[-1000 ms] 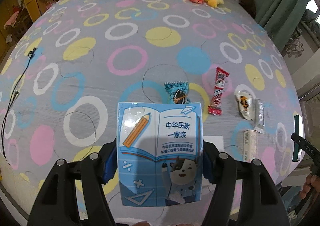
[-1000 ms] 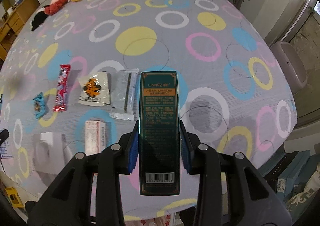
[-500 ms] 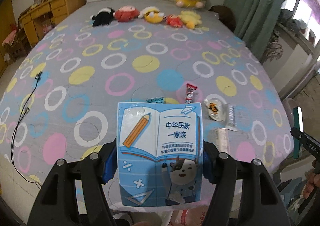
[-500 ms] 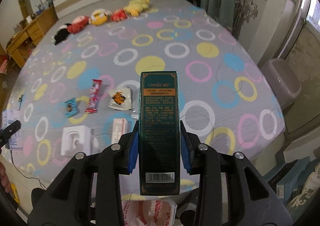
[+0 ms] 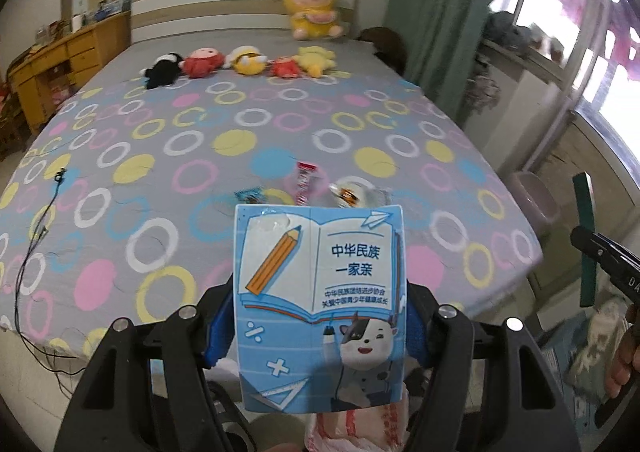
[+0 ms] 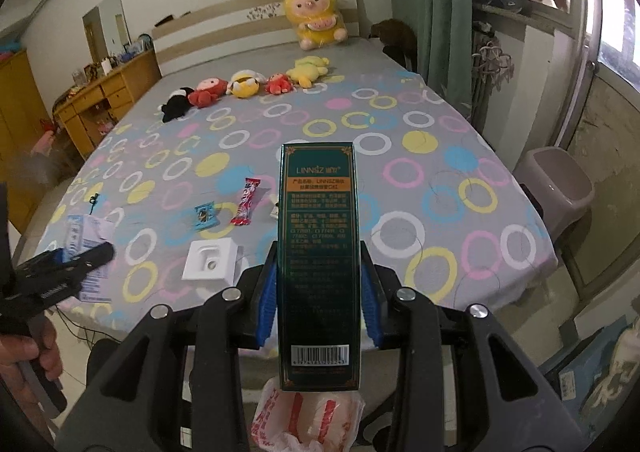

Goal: Collect trash
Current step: 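Lift both held boxes and carry them down over the white trash bag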

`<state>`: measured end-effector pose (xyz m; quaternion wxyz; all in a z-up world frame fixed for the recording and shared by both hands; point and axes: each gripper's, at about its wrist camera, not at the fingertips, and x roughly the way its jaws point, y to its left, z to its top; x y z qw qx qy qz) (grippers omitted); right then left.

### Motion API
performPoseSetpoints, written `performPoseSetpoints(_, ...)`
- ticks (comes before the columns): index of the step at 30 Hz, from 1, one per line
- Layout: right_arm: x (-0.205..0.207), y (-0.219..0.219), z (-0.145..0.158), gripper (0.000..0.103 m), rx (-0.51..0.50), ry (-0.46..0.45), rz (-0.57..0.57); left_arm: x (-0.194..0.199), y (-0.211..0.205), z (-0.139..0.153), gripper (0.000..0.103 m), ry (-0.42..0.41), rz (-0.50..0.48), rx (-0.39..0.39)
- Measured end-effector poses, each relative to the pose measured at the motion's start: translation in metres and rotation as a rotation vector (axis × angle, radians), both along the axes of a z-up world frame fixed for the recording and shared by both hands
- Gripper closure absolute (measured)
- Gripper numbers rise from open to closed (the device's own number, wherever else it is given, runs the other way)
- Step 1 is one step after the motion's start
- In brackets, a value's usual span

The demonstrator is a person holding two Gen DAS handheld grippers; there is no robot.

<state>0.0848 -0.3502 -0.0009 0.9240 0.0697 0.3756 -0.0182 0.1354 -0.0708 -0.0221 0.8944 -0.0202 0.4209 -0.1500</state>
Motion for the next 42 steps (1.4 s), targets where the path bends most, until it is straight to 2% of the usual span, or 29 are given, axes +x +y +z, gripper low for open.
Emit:
performPoseSetpoints(8, -0.079, 0.01, -0.017, 0.068, 0.021, -0.036, -0.019, -0.064, -0.032, -0.017, 0.038, -0.003, -0.112, -0.028)
performPoseSetpoints(18, -0.133, 0.033, -0.051, 0.068, 0.009, -0.01, -0.013, -0.114, -0.052, -0.059, 0.038, 0.054, -0.186, 0.002)
performPoseSetpoints(23, -0.141, 0.038, -0.092, 0.068, 0.047, 0.069, -0.004, -0.125, -0.059, -0.093, 0.038, 0.101, -0.199, 0.041)
performPoseSetpoints(28, -0.135, 0.048, -0.146, 0.068, 0.044, 0.172, 0.01, -0.124, -0.062, -0.135, 0.038, 0.174, -0.2, 0.075)
performPoseSetpoints(34, -0.122, 0.048, -0.221, 0.068, 0.07, 0.319, 0.02, -0.12, -0.07, -0.201, 0.038, 0.282, -0.204, 0.128)
performPoseSetpoints(42, -0.104, 0.044, -0.287, 0.068, 0.118, 0.453, 0.037, -0.118, -0.079, -0.29, 0.038, 0.409, -0.209, 0.203)
